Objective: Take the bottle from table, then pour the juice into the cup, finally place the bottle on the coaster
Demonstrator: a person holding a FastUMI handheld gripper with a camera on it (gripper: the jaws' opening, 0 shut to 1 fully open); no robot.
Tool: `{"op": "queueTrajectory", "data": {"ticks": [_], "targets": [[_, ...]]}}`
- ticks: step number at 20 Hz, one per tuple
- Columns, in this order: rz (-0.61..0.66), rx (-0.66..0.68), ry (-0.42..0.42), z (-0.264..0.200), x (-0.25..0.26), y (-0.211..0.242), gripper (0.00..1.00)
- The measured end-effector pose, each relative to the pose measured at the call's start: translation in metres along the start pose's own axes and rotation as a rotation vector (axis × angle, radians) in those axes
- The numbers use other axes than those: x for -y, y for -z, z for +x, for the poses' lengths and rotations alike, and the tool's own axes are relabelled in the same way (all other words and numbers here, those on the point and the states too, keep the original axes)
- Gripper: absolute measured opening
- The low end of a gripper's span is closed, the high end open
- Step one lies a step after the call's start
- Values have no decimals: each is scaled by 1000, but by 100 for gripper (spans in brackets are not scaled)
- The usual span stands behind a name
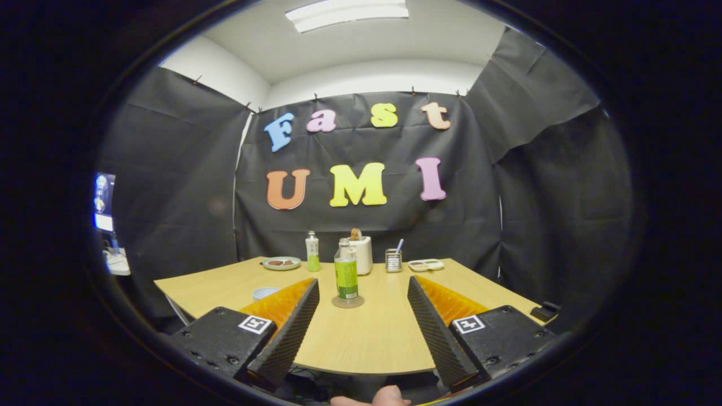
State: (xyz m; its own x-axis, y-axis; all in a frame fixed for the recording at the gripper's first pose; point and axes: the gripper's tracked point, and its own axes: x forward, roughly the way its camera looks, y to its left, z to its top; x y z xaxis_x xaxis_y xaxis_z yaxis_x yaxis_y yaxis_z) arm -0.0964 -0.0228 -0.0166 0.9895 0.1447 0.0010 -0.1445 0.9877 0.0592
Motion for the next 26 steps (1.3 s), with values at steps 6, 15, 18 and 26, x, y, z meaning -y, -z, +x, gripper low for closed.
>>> {"op": "queueTrajectory", "data": {"ticks": [6, 15, 18, 26], "targets": [[25, 3, 28, -8, 13, 4, 100], [1, 4, 35, -14, 11, -2, 100], [5, -11, 38, -14, 12, 4, 100], [-37, -42, 51, -3, 9, 13, 100]]}}
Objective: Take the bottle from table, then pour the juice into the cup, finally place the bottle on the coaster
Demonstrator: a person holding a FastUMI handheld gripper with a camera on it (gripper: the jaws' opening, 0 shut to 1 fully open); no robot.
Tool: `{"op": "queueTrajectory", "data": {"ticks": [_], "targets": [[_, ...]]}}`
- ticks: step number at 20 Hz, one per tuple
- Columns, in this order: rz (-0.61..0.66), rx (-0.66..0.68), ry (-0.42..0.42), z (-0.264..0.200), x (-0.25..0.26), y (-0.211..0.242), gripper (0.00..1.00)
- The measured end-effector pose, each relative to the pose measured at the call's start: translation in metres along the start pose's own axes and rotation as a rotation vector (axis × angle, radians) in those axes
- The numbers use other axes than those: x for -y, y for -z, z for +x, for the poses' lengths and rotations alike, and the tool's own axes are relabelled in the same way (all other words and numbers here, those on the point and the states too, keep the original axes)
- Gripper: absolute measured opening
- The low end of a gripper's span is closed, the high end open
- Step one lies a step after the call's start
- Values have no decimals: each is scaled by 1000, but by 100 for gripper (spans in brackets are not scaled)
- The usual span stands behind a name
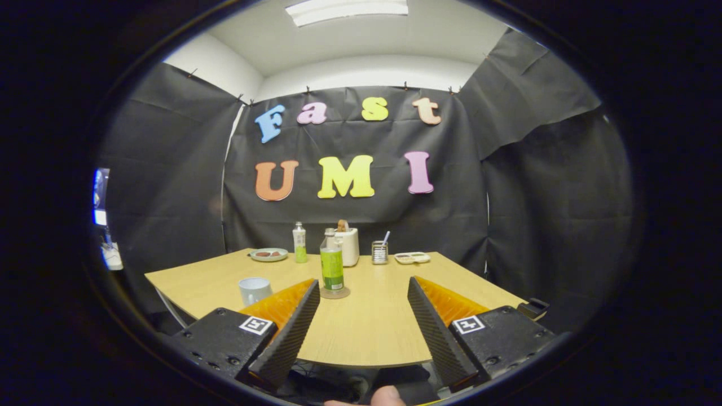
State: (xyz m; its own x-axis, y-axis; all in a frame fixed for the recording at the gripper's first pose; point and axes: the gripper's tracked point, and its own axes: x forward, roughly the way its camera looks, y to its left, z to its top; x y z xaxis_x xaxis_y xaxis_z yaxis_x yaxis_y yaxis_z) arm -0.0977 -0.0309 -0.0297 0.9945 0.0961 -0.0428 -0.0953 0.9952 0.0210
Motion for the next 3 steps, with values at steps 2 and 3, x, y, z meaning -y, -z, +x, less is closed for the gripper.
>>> {"op": "queueTrajectory", "data": {"ticks": [2, 3], "targets": [[19, -10, -1, 2, 1, 0, 100], [31, -11, -1, 3, 2, 0, 100]]}}
